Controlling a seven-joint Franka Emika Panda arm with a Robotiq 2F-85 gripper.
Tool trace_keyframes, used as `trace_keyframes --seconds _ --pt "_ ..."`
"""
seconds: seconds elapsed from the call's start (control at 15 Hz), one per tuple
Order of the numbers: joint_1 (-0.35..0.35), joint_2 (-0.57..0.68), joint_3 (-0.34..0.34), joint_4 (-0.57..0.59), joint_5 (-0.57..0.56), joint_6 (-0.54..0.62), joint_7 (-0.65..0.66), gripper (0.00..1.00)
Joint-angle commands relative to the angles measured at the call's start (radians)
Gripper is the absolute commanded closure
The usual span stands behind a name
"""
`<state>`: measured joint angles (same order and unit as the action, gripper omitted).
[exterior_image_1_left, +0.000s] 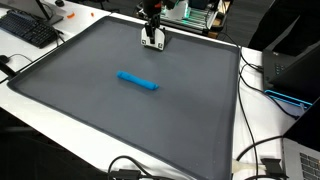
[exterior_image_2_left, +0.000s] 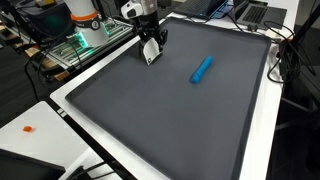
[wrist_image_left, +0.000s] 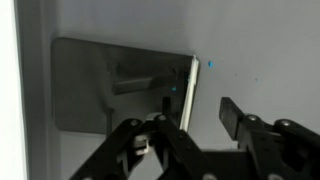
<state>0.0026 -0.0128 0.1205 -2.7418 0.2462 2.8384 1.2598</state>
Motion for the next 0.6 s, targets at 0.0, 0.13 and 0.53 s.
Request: trace_keyframes --seconds 0.0,0.13,0.53 --pt "0.020 0.013 -0.022 -0.005 -0.014 0.029 0.049 0.78" --pt "0.021 0.012 -0.026 -0.005 -0.007 0.029 0.058 0.92" --pt "0.017 -0.001 -0.040 -0.006 -0.002 0.000 0.100 0.99"
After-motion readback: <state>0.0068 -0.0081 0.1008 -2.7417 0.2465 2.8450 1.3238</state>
